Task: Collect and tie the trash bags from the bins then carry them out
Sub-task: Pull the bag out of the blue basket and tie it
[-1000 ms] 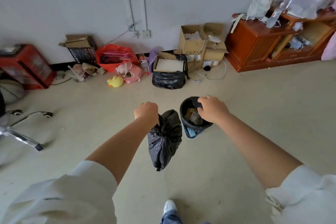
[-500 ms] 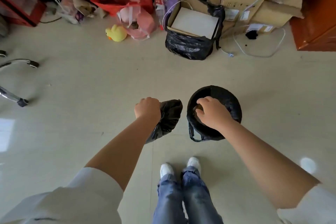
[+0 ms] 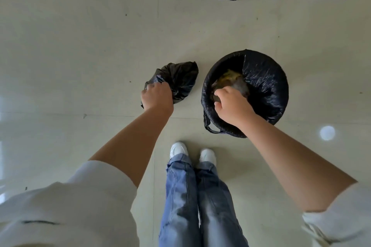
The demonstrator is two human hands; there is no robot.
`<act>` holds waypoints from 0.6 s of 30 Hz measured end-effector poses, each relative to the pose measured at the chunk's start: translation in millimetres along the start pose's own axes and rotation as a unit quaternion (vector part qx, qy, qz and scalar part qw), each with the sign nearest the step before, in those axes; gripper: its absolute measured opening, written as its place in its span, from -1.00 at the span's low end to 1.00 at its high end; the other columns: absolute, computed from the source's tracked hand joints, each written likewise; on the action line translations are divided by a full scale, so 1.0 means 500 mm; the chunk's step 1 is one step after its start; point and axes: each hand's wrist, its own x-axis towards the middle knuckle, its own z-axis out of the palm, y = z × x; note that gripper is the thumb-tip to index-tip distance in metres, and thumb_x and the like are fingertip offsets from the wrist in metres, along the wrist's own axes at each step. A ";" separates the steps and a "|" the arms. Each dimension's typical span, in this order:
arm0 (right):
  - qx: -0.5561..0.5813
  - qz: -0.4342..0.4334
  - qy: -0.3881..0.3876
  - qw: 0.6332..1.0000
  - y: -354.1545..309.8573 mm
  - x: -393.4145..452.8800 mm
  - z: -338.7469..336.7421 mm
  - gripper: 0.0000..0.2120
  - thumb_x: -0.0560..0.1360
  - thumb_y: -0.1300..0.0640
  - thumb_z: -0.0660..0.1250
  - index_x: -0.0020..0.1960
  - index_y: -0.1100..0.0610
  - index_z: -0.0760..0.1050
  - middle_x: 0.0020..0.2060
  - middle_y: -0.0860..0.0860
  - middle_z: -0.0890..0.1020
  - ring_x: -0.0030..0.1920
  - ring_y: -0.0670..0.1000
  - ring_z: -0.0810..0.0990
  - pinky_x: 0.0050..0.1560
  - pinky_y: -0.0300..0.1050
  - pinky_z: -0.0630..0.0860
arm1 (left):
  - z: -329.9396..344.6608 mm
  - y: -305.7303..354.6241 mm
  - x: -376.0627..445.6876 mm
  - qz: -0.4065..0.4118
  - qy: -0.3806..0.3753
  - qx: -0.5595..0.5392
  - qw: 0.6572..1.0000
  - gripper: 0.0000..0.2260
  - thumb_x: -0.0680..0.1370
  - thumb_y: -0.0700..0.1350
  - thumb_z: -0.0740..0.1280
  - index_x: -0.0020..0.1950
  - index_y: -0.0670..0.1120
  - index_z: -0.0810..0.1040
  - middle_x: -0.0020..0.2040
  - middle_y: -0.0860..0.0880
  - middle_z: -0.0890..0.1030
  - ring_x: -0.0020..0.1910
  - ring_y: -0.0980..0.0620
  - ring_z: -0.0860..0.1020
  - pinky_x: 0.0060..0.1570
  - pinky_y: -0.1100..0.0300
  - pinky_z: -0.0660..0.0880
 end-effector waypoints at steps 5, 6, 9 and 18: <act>0.002 0.026 -0.011 1.000 0.085 -0.046 -0.027 -0.66 0.56 0.15 0.11 0.30 0.22 0.34 0.27 0.18 0.43 0.28 0.20 0.37 0.18 0.08 0.40 | 0.012 0.087 -0.070 0.076 0.025 0.026 0.996 -0.62 0.50 -0.26 0.25 0.32 -0.15 0.33 0.32 -0.16 0.33 0.31 -0.14 0.32 0.27 0.02 0.33; -0.001 0.031 -0.018 0.999 0.108 -0.055 -0.030 -0.66 0.56 0.15 0.12 0.31 0.21 0.34 0.26 0.18 0.43 0.27 0.20 0.38 0.17 0.08 0.41 | 0.019 0.110 -0.086 0.089 0.021 0.028 0.995 -0.63 0.50 -0.26 0.24 0.31 -0.15 0.35 0.32 -0.15 0.33 0.31 -0.13 0.31 0.26 0.03 0.33; 0.041 0.048 -0.025 0.998 0.184 -0.082 -0.037 -0.65 0.55 0.16 0.14 0.32 0.21 0.35 0.26 0.17 0.46 0.28 0.18 0.40 0.21 0.07 0.42 | 0.052 0.186 -0.130 0.103 -0.001 0.021 0.995 -0.63 0.51 -0.27 0.21 0.32 -0.15 0.36 0.33 -0.13 0.34 0.33 -0.11 0.31 0.25 0.07 0.34; -0.061 -0.103 -0.049 0.992 0.405 -0.120 0.035 -0.67 0.53 0.15 0.16 0.29 0.18 0.37 0.23 0.12 0.48 0.27 0.15 0.39 0.18 0.00 0.42 | 0.205 0.402 -0.189 -0.016 -0.010 -0.069 0.997 -0.67 0.58 -0.08 0.18 0.34 -0.10 0.33 0.31 -0.10 0.37 0.33 -0.11 0.32 0.24 0.07 0.35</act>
